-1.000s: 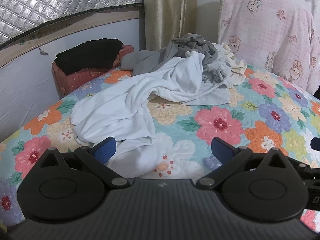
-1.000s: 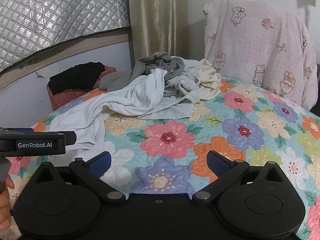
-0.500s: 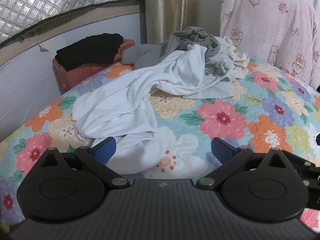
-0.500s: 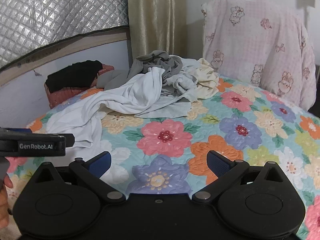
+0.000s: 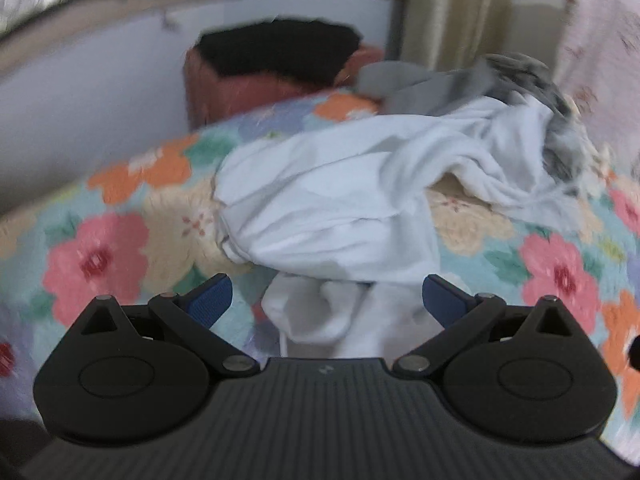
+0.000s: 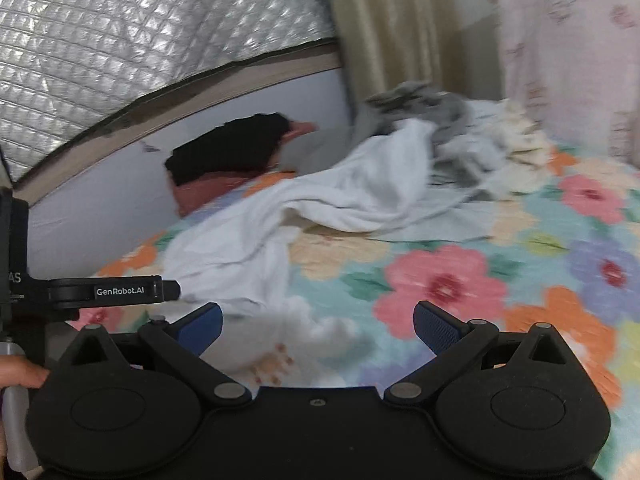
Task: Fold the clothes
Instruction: 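Reach into the white shirt and close both grippers on its fabric, then lift the white shirt with both grippers and pull it out of the heap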
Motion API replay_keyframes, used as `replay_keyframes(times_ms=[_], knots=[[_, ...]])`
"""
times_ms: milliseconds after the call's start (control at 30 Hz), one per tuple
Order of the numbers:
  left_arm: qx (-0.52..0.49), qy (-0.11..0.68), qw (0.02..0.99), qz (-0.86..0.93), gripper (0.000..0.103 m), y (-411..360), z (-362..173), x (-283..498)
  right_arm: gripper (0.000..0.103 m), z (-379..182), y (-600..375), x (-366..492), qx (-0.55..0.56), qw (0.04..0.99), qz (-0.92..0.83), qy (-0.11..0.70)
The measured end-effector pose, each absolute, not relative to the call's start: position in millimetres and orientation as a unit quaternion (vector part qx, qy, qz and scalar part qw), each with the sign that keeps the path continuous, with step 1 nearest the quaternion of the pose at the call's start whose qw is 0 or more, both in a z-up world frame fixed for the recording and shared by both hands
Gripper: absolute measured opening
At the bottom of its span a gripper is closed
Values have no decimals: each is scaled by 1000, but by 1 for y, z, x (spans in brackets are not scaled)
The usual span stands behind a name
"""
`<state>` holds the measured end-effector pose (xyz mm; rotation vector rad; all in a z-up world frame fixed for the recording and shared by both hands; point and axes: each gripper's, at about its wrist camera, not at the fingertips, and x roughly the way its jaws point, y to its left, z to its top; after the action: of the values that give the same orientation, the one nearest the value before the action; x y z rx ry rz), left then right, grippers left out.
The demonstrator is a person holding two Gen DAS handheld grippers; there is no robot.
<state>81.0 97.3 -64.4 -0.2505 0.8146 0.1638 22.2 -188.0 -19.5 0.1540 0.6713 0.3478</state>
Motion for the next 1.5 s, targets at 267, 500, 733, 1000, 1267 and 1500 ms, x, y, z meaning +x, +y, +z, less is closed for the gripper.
replay_keyframes(times_ms=[267, 500, 733, 1000, 1267, 1500], knots=[[-192, 390, 897, 78, 91, 128, -98, 136, 99, -24, -161, 152, 56, 911, 221, 344], [-271, 375, 886, 27, 91, 159, -134, 147, 86, -55, -107, 200, -189, 895, 226, 336], [-344, 379, 859, 8, 103, 163, -169, 165, 83, -98, -69, 240, -266, 884, 206, 325], [-422, 371, 826, -48, 50, 184, -175, 160, 22, -97, -80, 220, -48, 867, 266, 419], [-503, 353, 754, -232, 21, 153, -150, 116, 20, -22, -99, 121, -40, 837, 320, 441], [-494, 335, 737, -317, 14, 92, -87, 67, 18, 60, -165, 36, -45, 864, 269, 424]])
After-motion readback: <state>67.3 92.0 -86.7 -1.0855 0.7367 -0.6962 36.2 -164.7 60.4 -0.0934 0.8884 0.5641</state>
